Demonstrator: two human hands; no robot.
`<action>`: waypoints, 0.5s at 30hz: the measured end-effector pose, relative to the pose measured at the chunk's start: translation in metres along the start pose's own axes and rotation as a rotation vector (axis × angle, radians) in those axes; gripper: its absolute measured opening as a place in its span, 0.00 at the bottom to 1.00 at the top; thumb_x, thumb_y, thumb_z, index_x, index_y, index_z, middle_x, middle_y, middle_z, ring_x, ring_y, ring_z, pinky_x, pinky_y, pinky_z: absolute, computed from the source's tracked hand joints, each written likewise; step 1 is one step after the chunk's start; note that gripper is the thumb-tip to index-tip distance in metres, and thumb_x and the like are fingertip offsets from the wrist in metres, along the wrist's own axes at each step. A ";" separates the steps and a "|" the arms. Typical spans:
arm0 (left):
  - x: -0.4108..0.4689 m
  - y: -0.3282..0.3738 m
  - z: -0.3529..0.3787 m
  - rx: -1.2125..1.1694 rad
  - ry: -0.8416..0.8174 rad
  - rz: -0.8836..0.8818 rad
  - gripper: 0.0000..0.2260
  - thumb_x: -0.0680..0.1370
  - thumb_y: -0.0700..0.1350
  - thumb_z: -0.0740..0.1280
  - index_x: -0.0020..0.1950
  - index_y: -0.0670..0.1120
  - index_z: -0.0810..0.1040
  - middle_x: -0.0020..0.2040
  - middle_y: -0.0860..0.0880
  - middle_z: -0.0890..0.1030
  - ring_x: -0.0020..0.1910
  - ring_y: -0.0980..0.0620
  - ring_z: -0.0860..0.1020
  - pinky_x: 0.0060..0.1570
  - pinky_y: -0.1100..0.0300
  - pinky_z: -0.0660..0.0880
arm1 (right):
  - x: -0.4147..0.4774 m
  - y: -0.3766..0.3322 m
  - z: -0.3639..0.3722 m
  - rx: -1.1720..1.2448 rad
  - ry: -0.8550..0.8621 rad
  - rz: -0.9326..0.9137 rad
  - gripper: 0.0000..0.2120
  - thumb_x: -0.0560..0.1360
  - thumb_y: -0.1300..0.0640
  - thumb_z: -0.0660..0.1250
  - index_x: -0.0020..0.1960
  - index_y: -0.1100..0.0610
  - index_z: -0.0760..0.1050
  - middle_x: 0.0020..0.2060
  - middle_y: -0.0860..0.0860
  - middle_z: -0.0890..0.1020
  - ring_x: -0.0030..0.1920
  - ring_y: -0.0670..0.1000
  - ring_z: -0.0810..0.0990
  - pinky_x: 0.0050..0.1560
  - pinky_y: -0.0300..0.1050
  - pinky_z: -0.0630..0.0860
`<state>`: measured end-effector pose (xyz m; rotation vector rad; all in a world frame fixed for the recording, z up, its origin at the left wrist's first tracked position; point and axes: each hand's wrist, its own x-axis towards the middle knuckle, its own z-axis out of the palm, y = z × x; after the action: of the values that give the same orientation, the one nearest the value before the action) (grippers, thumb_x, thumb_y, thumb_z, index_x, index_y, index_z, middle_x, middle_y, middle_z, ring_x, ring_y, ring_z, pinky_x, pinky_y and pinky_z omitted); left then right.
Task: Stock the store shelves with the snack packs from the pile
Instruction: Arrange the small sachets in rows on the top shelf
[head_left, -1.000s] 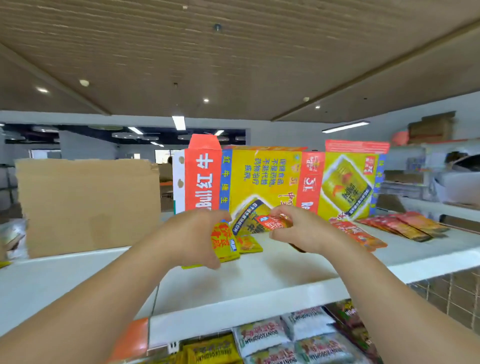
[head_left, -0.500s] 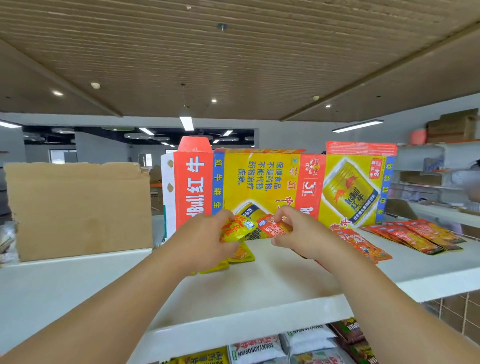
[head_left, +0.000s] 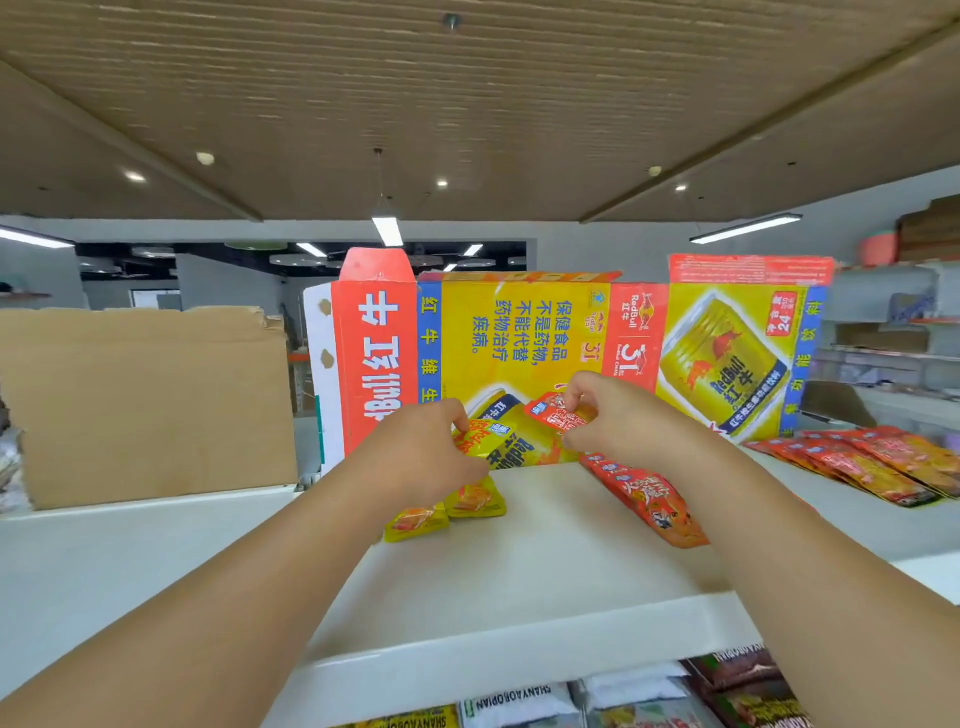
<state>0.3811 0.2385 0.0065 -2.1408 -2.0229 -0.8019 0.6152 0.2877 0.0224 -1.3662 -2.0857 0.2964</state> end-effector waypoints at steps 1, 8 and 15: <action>0.001 0.003 0.003 0.004 0.015 -0.023 0.16 0.72 0.58 0.73 0.55 0.55 0.74 0.44 0.53 0.76 0.39 0.56 0.74 0.33 0.59 0.68 | 0.004 0.004 -0.002 0.002 0.004 -0.019 0.12 0.71 0.56 0.72 0.44 0.45 0.70 0.60 0.52 0.80 0.32 0.51 0.72 0.37 0.44 0.70; 0.020 0.037 0.027 0.066 0.084 -0.215 0.16 0.72 0.58 0.72 0.54 0.52 0.74 0.45 0.51 0.76 0.44 0.50 0.76 0.36 0.57 0.70 | 0.038 0.053 -0.012 0.013 -0.083 -0.138 0.11 0.72 0.54 0.73 0.47 0.47 0.70 0.55 0.56 0.81 0.27 0.48 0.70 0.29 0.40 0.66; 0.032 0.049 0.074 0.327 0.108 -0.373 0.18 0.73 0.64 0.67 0.55 0.53 0.74 0.51 0.50 0.79 0.49 0.46 0.76 0.46 0.54 0.74 | 0.080 0.081 -0.017 -0.054 -0.178 -0.268 0.12 0.70 0.51 0.74 0.46 0.44 0.71 0.55 0.53 0.81 0.47 0.55 0.82 0.47 0.53 0.79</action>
<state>0.4500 0.2919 -0.0292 -1.5417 -2.3364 -0.5561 0.6644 0.3922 0.0253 -1.1057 -2.4088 0.2572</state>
